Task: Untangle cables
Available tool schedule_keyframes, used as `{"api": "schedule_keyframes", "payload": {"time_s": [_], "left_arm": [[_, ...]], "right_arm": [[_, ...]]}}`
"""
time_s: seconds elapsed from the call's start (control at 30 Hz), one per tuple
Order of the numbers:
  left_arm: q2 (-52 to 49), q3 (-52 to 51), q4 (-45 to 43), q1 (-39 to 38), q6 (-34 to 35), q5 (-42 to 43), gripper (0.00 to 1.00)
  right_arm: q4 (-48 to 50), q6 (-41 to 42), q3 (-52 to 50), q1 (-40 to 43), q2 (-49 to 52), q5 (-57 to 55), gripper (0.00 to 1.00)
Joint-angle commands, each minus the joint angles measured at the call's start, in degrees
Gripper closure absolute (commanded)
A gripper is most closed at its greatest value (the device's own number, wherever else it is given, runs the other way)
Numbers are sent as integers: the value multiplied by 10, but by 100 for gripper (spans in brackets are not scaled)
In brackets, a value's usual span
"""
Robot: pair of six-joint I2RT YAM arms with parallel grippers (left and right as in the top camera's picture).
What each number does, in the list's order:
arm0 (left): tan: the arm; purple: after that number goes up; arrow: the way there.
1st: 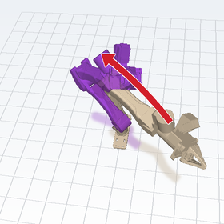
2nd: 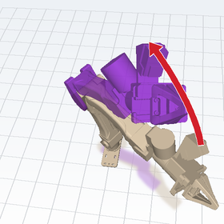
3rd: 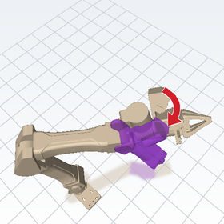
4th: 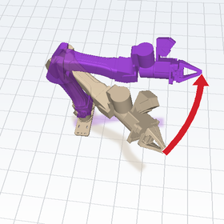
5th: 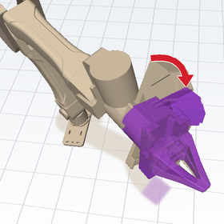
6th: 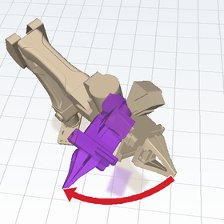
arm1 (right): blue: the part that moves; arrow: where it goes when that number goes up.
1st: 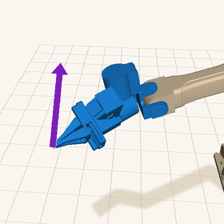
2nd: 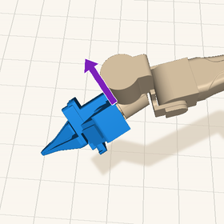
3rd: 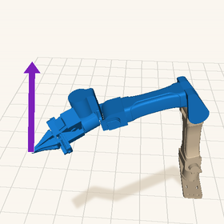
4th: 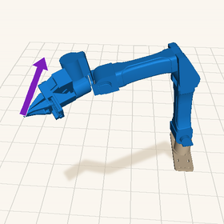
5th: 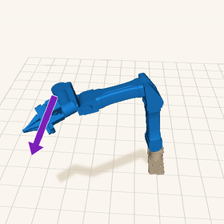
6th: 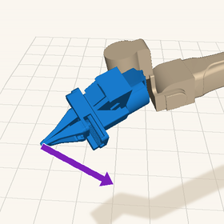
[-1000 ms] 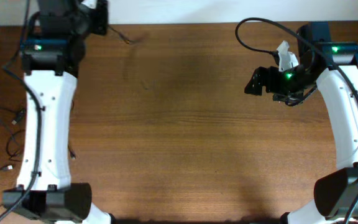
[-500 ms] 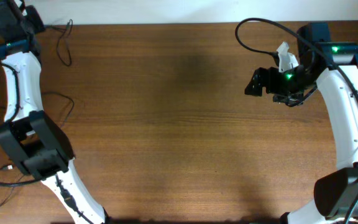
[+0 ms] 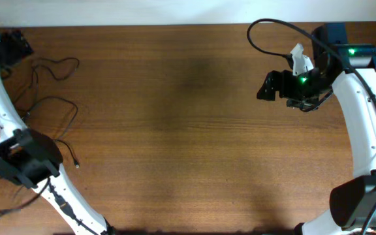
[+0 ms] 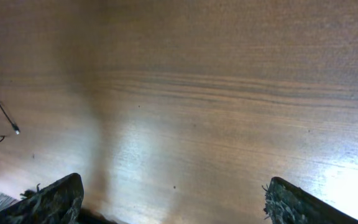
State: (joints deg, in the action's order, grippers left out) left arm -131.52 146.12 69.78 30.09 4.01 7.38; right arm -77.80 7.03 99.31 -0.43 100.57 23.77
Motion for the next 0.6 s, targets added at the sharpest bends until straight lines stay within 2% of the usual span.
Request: {"api": "schedule_keyframes", "payload": {"time_s": [0.0, 0.07, 0.2, 0.37, 0.57], "left_arm": [[10, 225, 117, -6, -17, 169, 1], [27, 335, 214, -38, -17, 175, 1], [51, 334, 269, -83, -17, 172, 1], [51, 334, 269, -82, -17, 172, 1], [51, 334, 269, -82, -17, 172, 1]], "right_arm": [[1, -23, 11, -15, -5, -5, 5], [-3, -28, 41, -33, -51, -22, 6], [-80, -24, 63, -41, -181, -93, 5], [-148, -21, 63, -41, -313, -100, 1], [-158, -21, 63, -41, -332, -125, 1]]}}
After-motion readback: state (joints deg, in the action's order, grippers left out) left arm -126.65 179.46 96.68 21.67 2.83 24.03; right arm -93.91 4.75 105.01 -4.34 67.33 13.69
